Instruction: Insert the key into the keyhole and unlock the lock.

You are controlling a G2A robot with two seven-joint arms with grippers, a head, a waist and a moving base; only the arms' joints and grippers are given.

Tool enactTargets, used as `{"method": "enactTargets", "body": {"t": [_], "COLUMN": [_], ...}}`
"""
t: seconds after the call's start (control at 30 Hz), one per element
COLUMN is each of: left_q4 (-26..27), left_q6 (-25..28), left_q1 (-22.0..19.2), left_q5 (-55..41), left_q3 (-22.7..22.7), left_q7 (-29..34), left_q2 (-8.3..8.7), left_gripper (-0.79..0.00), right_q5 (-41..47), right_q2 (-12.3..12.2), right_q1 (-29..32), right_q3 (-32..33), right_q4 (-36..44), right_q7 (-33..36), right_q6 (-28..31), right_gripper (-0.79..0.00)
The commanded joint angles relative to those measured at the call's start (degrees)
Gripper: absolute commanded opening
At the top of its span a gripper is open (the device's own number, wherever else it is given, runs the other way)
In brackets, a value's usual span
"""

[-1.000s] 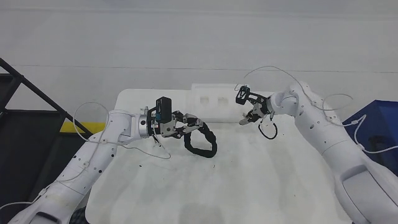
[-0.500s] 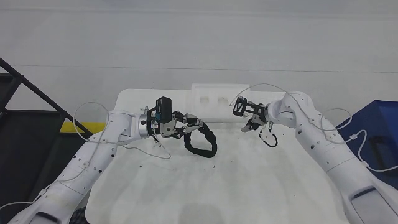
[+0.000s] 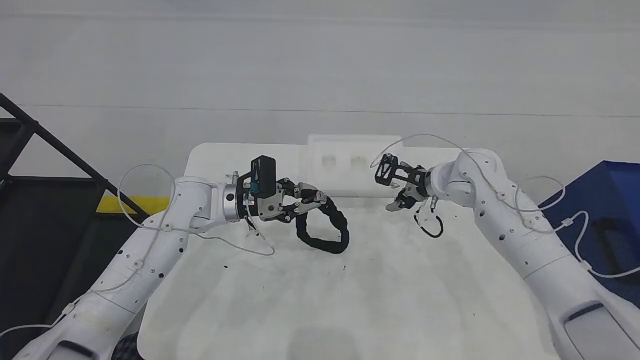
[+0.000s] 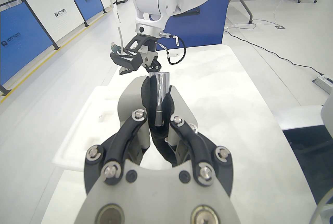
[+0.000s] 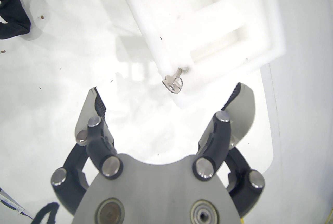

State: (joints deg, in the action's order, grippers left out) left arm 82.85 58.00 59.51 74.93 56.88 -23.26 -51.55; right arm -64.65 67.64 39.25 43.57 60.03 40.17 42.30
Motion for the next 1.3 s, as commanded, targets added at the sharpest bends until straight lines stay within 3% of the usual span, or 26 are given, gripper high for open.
{"method": "enactTargets", "body": {"t": [0.0,0.17,0.6,0.77,0.93,1.27], "left_q4": [0.0,0.0,0.0,0.0,0.0,0.0], "left_q6": [0.0,0.0,0.0,0.0,0.0,0.0], "left_q1": [0.0,0.0,0.0,0.0,0.0,0.0], "left_q5": [0.0,0.0,0.0,0.0,0.0,0.0], "left_q3": [0.0,0.0,0.0,0.0,0.0,0.0], "left_q7": [0.0,0.0,0.0,0.0,0.0,0.0], "left_q2": [0.0,0.0,0.0,0.0,0.0,0.0], "left_gripper": [-0.785,-0.785,-0.785,-0.785,-0.785,-0.785], "right_q5": [0.0,-3.6,-24.4,-29.6,-33.1,-36.9], "right_q2": [0.0,-0.1,-0.8,-0.6,0.0,1.2], "right_q1": [0.0,0.4,-2.7,-3.7,-4.7,-5.8], "right_q3": [0.0,-0.7,-4.8,-6.2,-7.6,-9.2], "right_q4": [0.0,1.4,-0.1,-2.7,-5.7,-9.9], "right_q7": [0.0,-1.0,-19.7,-26.8,-31.2,-35.7], "right_q6": [0.0,0.2,10.7,10.4,9.4,4.8], "right_gripper": [0.0,0.0,0.0,-0.286,-0.397,-0.505]}}
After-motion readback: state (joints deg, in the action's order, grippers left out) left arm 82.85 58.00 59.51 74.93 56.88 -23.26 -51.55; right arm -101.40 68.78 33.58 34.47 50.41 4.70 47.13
